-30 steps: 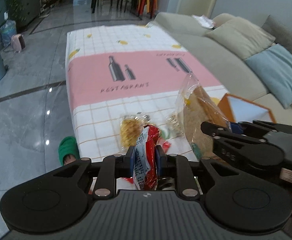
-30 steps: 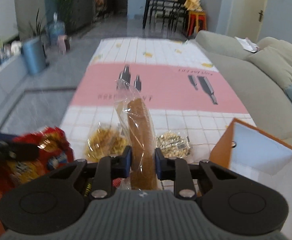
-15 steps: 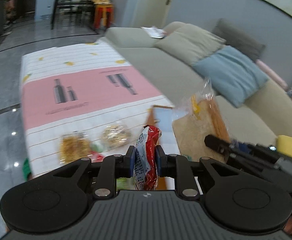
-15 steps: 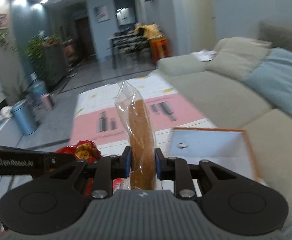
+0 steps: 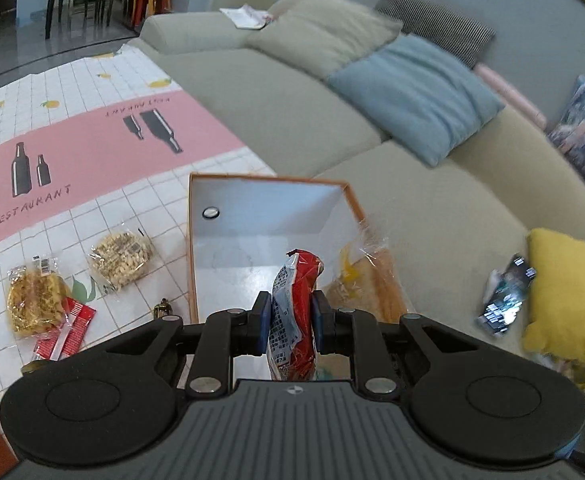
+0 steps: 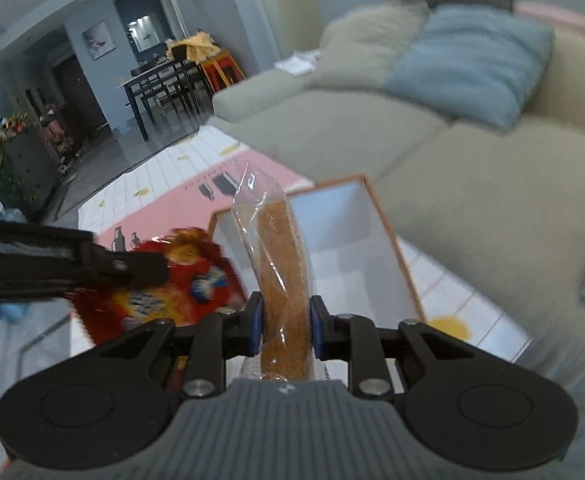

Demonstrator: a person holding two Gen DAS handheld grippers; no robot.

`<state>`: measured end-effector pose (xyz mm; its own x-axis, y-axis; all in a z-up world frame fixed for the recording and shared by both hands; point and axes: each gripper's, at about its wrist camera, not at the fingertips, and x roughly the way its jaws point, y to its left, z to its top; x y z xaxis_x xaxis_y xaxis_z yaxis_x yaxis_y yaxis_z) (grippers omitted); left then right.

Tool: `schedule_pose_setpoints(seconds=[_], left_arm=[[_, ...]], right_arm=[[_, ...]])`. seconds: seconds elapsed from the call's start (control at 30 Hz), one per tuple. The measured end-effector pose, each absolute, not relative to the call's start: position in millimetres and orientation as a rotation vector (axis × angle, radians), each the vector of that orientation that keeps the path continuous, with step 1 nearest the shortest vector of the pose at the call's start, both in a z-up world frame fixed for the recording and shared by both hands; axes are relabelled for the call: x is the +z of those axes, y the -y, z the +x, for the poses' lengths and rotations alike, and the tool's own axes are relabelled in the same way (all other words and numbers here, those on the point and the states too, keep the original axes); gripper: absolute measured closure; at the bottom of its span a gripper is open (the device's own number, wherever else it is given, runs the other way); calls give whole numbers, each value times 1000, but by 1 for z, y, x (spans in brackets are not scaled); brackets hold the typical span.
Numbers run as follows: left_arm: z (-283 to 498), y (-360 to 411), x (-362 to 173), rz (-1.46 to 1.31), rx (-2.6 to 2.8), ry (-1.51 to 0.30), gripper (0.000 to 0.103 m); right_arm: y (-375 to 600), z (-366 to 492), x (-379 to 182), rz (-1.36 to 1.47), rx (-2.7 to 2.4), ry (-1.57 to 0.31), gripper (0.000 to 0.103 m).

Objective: Organize snacks
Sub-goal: 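Carry both bags over the orange box while the left gripper releases the red bag inside, then lower the bread loaf into the box and open the right gripper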

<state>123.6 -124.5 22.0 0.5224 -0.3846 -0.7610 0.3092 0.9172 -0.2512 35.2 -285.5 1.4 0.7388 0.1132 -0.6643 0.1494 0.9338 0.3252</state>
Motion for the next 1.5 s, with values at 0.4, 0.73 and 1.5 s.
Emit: schedule_pose_setpoints(seconds=[0.4,0.73,1.5], left_arm=[[127,143,-32,-9,-347,-1072,80],[132,136,-40,-23,-330,-1163,79],[104,64,-1,-60,-243,-1045,62]], right_arm=[[304,65,-62,514,6,-914,81],[307,74,-76,565,28,-960,81],[237,89,-71,439,101,-991,75]])
